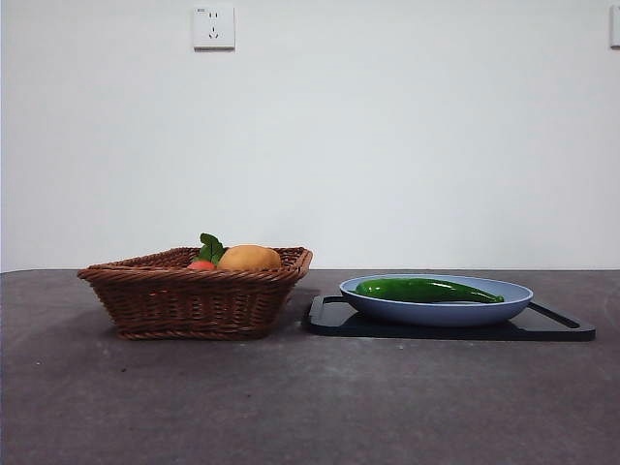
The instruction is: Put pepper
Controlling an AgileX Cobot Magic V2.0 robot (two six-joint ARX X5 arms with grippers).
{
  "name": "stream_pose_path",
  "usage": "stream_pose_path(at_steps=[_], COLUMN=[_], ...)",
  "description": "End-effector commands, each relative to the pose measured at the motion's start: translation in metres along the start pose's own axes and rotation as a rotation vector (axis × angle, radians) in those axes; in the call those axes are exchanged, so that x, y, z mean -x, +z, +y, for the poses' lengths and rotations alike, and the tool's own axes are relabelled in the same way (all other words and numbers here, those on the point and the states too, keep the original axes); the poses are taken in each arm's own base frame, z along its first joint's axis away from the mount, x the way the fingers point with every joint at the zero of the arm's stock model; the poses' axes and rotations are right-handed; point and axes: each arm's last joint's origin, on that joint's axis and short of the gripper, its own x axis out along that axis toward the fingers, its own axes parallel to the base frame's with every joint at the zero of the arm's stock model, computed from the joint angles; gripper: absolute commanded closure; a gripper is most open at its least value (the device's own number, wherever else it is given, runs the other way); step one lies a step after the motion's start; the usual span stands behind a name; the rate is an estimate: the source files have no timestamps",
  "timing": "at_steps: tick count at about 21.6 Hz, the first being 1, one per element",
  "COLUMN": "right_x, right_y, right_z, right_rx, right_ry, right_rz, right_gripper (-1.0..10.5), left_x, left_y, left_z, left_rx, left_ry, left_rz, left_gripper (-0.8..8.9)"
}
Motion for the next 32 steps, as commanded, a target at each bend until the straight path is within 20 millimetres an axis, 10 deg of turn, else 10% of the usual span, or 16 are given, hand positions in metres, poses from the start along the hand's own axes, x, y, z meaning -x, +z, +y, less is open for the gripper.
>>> stream_pose_path(at_steps=[1, 11, 21, 32], right_x=[0.002, 0.028, -0.061, -0.118], right_y=[0.004, -0.022, -0.111, -0.155], right_z=[0.001, -0.003, -0.058, -0.089], right_rx=[0.005, 0.164, 0.148, 0.074], right_ry=[0.001, -0.160, -0.391, -0.415], right_rz=[-0.015, -0.551, -0.956, -0.944], right_gripper=[9.4, 9.4, 9.4, 9.4], left_x=[-0.001, -0.001, -0.001, -0.001], left_y=[-0.002, -0.002, -0.002, -0.002], left_z=[0.000, 0.000, 0.000, 0.000], left_rx=[0.007, 0.007, 0.007, 0.007], left_ry=[0.003, 0.003, 0.003, 0.003], left_rz=[-0.003, -0.005, -0.005, -0.005], left_gripper=[8.06, 8.06, 8.06, 8.06])
